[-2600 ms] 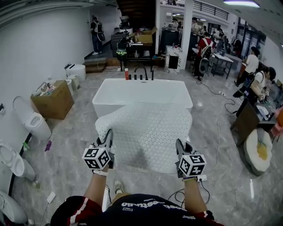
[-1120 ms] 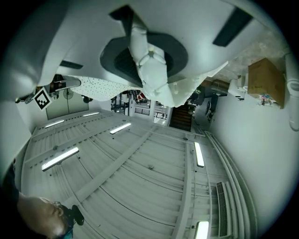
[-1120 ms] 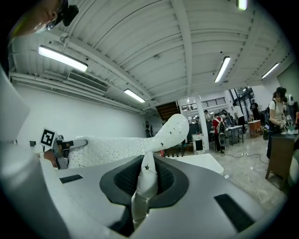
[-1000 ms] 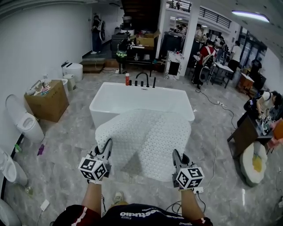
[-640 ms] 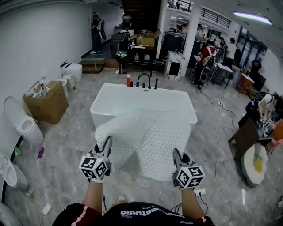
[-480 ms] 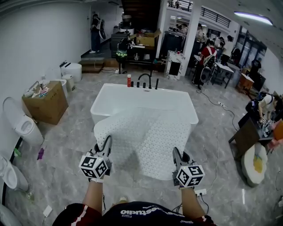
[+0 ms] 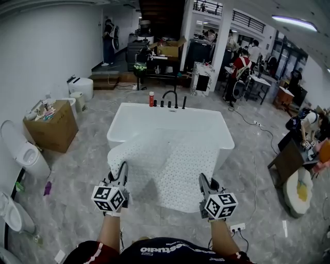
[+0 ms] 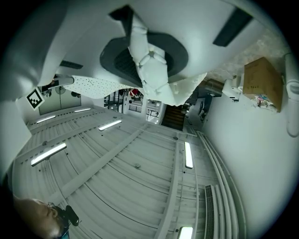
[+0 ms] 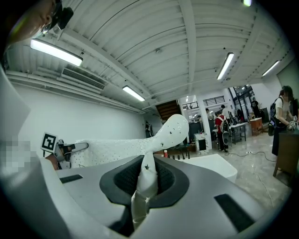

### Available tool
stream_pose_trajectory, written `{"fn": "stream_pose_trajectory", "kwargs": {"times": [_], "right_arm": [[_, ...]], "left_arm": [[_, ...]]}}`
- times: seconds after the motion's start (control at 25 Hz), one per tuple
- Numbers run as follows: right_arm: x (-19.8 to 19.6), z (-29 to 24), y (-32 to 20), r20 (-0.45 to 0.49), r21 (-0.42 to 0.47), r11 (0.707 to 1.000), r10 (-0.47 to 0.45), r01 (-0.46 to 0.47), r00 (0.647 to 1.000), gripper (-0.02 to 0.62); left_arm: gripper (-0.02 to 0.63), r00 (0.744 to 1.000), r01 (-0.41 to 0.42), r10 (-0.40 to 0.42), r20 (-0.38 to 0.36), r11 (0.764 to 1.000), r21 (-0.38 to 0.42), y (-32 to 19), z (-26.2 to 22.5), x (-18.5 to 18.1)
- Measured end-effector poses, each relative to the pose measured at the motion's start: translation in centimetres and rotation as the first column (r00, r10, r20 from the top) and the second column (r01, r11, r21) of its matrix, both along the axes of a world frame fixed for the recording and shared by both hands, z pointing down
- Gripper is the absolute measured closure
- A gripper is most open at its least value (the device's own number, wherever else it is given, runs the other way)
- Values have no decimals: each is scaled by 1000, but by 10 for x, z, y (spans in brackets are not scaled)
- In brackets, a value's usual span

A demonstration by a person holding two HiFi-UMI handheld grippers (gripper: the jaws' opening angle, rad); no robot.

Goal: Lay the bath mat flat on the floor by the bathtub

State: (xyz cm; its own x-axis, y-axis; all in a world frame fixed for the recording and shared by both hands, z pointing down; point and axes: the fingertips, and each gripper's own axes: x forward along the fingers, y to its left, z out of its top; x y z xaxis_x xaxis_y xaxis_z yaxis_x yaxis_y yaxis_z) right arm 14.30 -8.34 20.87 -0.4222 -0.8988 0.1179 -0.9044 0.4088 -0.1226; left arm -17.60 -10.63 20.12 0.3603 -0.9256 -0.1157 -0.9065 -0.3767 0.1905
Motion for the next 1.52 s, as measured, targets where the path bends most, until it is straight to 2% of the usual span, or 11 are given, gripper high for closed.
{"fn": "stream_pose_trajectory", "kwargs": {"times": [0.52, 0.84, 1.2, 1.52], "right_arm": [[-43, 9, -36, -12, -21, 999, 35, -35, 999, 548], [-59, 9, -49, -26, -29, 999, 29, -30, 999, 548], [-76, 0, -56, -61, -23, 999, 23, -25, 998, 548], [-64, 1, -60, -63, -26, 999, 41, -43, 997, 548]], "left_arm": [[575, 999, -34, 34, -22, 999, -4, -39, 10, -40], [575, 999, -22, 21, -38, 1000, -3, -51, 9, -61], [575, 997, -36, 35, -67, 999, -8, -61, 12, -71], [575, 996, -59, 58, -71, 998, -20, -68, 18, -60]]}}
